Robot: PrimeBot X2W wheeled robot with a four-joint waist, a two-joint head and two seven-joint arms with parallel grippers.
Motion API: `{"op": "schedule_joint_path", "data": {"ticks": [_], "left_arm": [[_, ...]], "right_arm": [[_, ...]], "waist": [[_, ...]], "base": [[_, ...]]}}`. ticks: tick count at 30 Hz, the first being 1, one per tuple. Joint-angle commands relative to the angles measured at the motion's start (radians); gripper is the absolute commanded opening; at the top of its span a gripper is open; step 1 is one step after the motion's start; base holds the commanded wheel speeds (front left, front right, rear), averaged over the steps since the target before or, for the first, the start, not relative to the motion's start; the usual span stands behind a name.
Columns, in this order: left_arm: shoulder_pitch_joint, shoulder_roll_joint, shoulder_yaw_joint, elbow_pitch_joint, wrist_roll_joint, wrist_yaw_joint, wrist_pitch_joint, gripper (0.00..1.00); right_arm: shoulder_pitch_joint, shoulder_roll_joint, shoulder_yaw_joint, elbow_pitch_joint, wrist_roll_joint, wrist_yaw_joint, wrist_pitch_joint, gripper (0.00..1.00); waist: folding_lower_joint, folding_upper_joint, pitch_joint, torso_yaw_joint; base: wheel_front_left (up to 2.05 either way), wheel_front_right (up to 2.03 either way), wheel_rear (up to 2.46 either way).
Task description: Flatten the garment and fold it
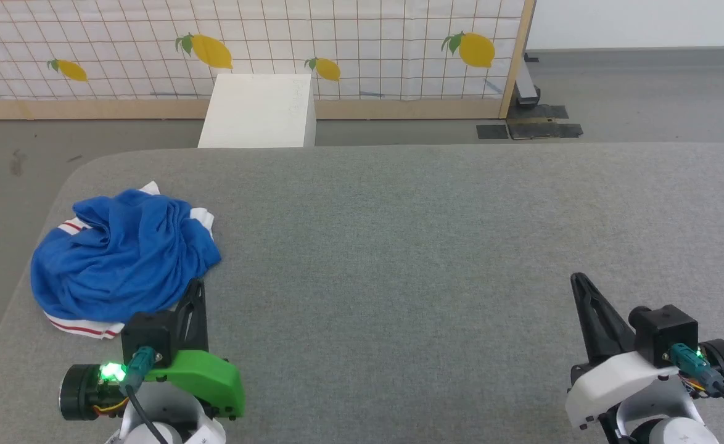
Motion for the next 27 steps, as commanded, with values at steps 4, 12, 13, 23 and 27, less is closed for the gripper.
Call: {"op": "schedule_joint_path", "data": {"ticks": [4, 12, 13, 23, 27], "left_arm": [[0.011, -0.003, 0.003, -0.003, 0.013, 0.007, 0.001, 0.0], [0.011, -0.003, 0.003, -0.003, 0.013, 0.007, 0.001, 0.0], [0.011, -0.003, 0.003, -0.003, 0.013, 0.007, 0.001, 0.0], [0.011, -0.003, 0.003, -0.003, 0.013, 0.007, 0.001, 0.0], [0.011, -0.003, 0.003, -0.003, 0.013, 0.007, 0.001, 0.0]], "right_arm": [[-0.017, 0.003, 0.001, -0.005, -0.006, -0.002, 0.0, 0.0], [-0.017, 0.003, 0.001, -0.005, -0.006, -0.002, 0.0, 0.0], [-0.017, 0.003, 0.001, -0.005, -0.006, -0.002, 0.0, 0.0], [-0.017, 0.003, 0.001, -0.005, -0.006, -0.002, 0.0, 0.0], [-0.017, 0.003, 0.001, -0.005, -0.006, -0.002, 0.0, 0.0]], "waist": [[0.0, 0.0051, 0.0, 0.0], [0.0, 0.0051, 0.0, 0.0], [0.0, 0.0051, 0.0, 0.0], [0.0, 0.0051, 0.0, 0.0], [0.0, 0.0051, 0.0, 0.0]], "base": [[0.0, 0.0, 0.0], [0.0, 0.0, 0.0], [0.0, 0.0, 0.0], [0.0, 0.0, 0.0], [0.0, 0.0, 0.0]]}}
